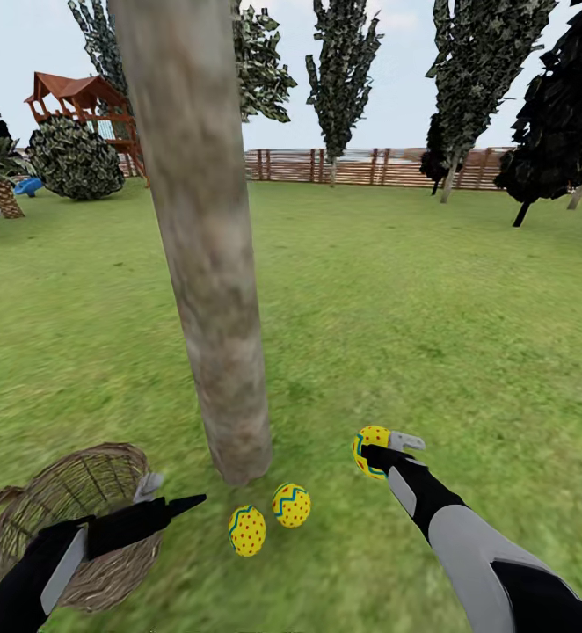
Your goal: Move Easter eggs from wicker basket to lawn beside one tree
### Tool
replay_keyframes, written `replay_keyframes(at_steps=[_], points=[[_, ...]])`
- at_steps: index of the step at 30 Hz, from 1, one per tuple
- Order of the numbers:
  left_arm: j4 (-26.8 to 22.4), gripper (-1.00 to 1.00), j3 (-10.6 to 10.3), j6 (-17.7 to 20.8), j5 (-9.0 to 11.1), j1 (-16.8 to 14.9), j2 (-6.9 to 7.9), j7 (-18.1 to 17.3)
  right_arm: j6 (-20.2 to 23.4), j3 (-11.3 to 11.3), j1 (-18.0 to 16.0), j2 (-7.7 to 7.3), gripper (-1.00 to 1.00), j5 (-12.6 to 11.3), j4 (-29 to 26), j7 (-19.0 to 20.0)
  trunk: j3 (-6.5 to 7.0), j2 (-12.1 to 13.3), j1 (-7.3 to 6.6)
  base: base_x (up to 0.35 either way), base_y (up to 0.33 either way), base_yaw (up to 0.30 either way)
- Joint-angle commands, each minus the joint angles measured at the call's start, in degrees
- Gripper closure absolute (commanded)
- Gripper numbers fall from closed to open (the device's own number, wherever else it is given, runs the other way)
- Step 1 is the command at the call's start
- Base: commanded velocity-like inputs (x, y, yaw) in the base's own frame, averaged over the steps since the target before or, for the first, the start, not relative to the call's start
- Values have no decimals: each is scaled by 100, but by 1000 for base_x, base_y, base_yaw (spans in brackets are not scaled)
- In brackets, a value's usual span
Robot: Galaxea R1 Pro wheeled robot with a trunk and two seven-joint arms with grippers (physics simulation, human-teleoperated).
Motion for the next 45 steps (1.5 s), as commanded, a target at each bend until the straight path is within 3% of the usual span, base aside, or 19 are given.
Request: replay_keyframes(at_steps=[1,11,25,34,38,45], points=[[-1,-100,2,36,21,-3,2,-8,32,7,1,1,100,-39,-15,-19,-13,-2,-1,0,-323,173],[0,-100,2,25,29,-3,4,111,39,9,1,19,100,-48,-8,-20,-90,-2,-1,0,-316,173],[79,-100,20,17,36,-3,1,113,41,15,1,27,100,-48,-10,-20,-186,-2,-1,0,-34,195],[79,-100,23,-61,37,-3,19,115,38,15,1,27,100,-38,-12,-21,-237,-2,-1,48,-285,221],[79,-100,28,-63,38,-3,31,115,32,23,1,71,100,-9,-13,-293,-259,-2,-1,167,-297,224],[79,-100,28,-63,47,-3,33,115,32,29,1,142,100,14,-14,-336,-294,-2,-1,237,-230,231]])
